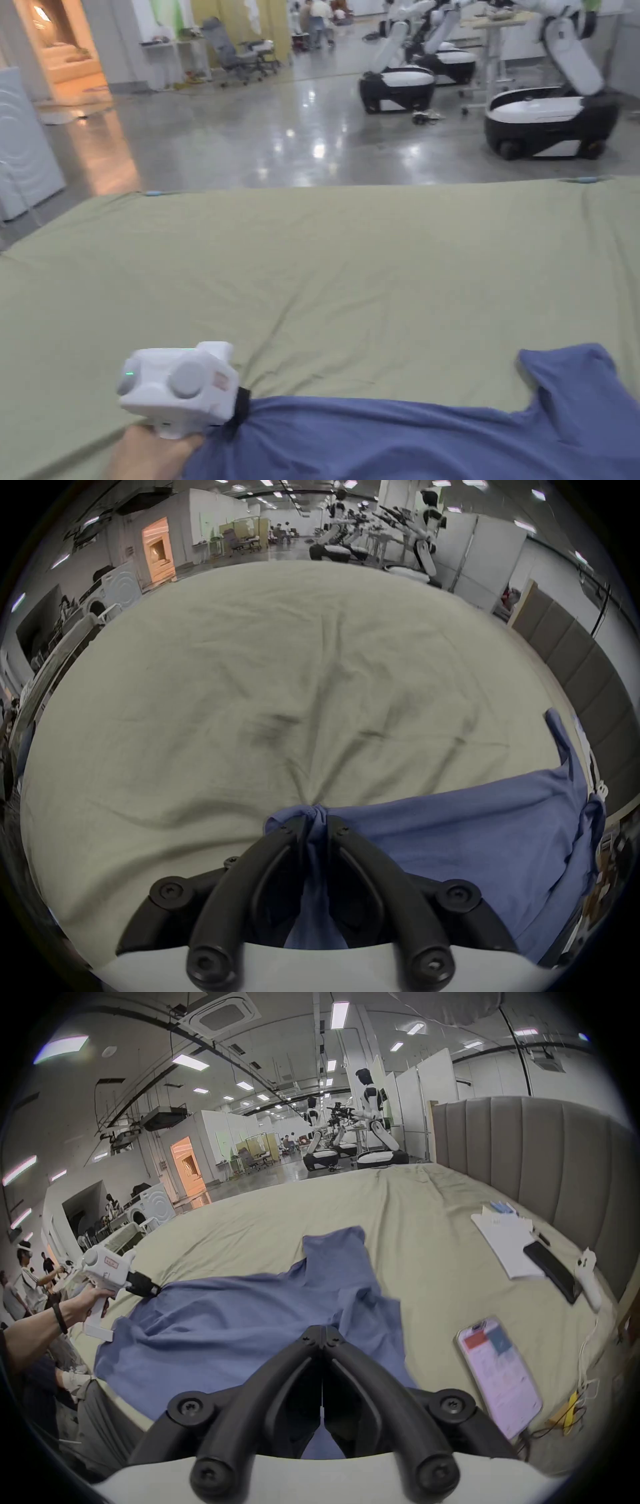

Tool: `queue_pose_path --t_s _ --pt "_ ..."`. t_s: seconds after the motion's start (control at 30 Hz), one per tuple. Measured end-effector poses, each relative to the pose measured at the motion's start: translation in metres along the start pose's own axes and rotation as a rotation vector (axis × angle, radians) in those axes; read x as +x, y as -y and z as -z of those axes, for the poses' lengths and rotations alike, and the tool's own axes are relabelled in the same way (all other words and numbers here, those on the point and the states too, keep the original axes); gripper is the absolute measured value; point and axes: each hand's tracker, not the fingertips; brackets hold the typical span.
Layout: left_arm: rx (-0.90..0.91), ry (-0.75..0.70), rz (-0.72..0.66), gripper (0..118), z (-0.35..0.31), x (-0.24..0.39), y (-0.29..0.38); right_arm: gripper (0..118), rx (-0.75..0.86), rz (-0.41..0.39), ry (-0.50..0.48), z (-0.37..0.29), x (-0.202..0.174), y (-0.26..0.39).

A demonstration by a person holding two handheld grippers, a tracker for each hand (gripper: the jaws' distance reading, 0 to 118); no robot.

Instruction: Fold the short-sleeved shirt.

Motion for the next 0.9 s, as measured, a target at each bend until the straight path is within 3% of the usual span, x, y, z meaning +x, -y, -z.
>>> queue_pose_path --t_s 0.03,0.07,0.13,0.17,0.37,0.43,0.5,0.53,0.6,0.67,0.7,0.8,0.9 --pt "0.0 0.007 -0.005 13 -0.003 -0.004 -0.002 16 -0.012 -0.003 0.0 0.009 0.005 -0.016" --pt "-0.01 0.011 -0.01 12 -0.003 -0.005 -0.004 40 -0.059 -0.005 -0.012 0.021 0.01 -0.033" --pt "-0.029 0.022 -0.03 12 0.0 -0.008 -0.007 104 -0.188 -0.006 -0.02 0.053 0.015 -0.067" --pt "-0.033 0.023 -0.04 12 -0.004 -0.009 -0.007 108 -0.232 -0.014 -0.02 0.07 0.019 -0.08" --pt "-0.028 0.018 -0.033 12 -0.012 -0.003 0.001 101 -0.529 -0.036 0.062 0.203 0.048 -0.112" --pt "-0.024 0.024 -0.045 12 -0.016 -0.002 0.002 84 -0.647 -0.014 0.079 0.234 0.054 -0.096" --pt "-0.034 0.038 -0.058 12 -0.018 -0.002 0.005 76 -0.732 -0.047 0.118 0.254 0.053 -0.078" --pt "-0.035 0.041 -0.06 12 -0.018 -0.002 0.004 76 -0.713 -0.097 0.149 0.256 0.051 -0.071" --pt "-0.039 0.044 -0.058 12 -0.019 -0.001 0.004 62 -0.654 -0.146 0.161 0.244 0.039 -0.076" --pt "-0.032 0.035 -0.047 12 -0.021 0.002 0.008 22 -0.622 -0.185 0.128 0.235 0.035 -0.076" --pt "-0.029 0.035 -0.039 12 -0.021 0.002 0.005 7 -0.618 -0.184 0.132 0.232 0.034 -0.077" --pt "0.04 0.053 -0.023 9 -0.043 0.0 0.012 4 -0.572 -0.176 0.112 0.215 0.036 -0.079" --pt "0.166 0.16 0.007 8 -0.089 -0.008 0.028 3 -0.497 -0.14 0.051 0.181 0.041 -0.086"
